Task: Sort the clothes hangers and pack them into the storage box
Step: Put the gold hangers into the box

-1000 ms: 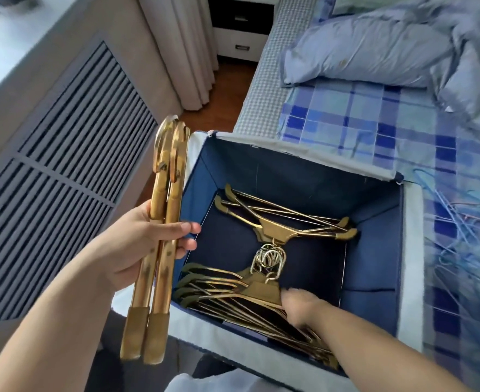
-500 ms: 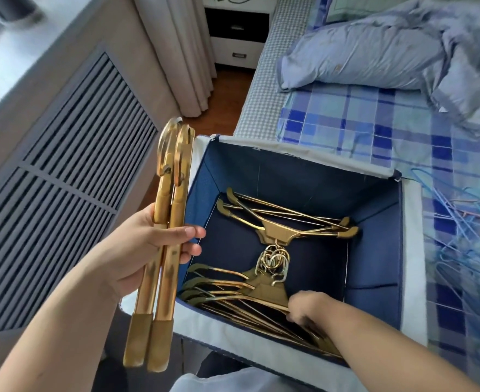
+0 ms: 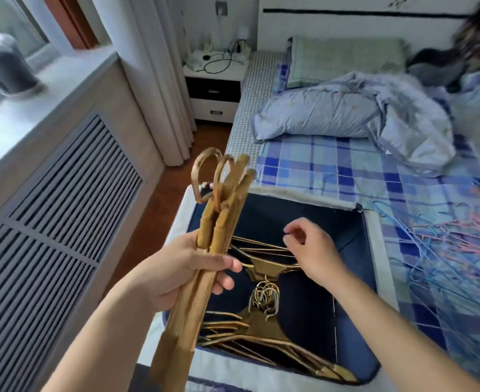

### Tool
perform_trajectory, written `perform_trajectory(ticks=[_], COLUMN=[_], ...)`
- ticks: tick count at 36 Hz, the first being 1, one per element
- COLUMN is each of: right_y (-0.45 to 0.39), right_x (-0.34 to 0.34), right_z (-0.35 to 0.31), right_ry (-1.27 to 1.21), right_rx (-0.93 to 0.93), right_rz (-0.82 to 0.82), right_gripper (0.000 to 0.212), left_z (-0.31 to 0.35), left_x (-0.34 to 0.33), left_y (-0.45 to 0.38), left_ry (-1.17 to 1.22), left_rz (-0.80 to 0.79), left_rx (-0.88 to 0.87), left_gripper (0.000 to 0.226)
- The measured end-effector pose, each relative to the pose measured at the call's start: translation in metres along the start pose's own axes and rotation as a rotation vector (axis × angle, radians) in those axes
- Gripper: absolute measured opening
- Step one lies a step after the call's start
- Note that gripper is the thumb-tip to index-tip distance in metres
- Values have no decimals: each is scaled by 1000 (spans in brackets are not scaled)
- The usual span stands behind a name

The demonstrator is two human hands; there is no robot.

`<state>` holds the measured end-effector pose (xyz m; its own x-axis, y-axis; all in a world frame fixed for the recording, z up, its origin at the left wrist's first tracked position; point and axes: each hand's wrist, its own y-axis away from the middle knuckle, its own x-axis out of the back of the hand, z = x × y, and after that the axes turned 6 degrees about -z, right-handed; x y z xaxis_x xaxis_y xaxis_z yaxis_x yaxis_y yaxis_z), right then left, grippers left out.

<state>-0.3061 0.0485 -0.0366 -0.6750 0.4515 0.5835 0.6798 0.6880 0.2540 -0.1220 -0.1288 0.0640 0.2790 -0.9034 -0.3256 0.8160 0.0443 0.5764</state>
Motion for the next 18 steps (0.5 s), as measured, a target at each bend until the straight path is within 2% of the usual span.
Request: perform_trajectory(ticks=[1,2,4,6,8,9,11,12,15,18], right_y=[7,13,23,30,38,40,43,43,41,41], right_x=[10,13,16,11,4,0,-4,-7,-14,-9], right_z=[-15,-23,-33,-35,-43,-44,-50,-54,-69,-78], right_ry=[43,99,174,38,-397,-597,-797,-848,-775,-507], right_rx=[108,194,231,45,-203,-253,-197,-158,-231,-214], right_rz=[138,205,188,19,-274,-401,-556,-571,-463,-486], right_gripper=[18,24,31,33,47,56,53,46,45,48], left_z=[4,4,5,5,2,1,-5,-9,-21,-21], left_x=[0,4,7,4,-6,-12,-24,-30,-41,-37], left_y=[-2,-6,-14,-20,-27,-29,-36,-39,-44,-40], left_ry=[0,-1,-43,-78,-83,-70,-31,-22,-60,-49], left_rz=[-32,-66,-132,-145,-131,-146,-199,-202,-124,-112], left_rx=[40,79,139,166,135,111,54,25,-47,-29], left_gripper=[35,33,32,30,31,35,39,37,17,19])
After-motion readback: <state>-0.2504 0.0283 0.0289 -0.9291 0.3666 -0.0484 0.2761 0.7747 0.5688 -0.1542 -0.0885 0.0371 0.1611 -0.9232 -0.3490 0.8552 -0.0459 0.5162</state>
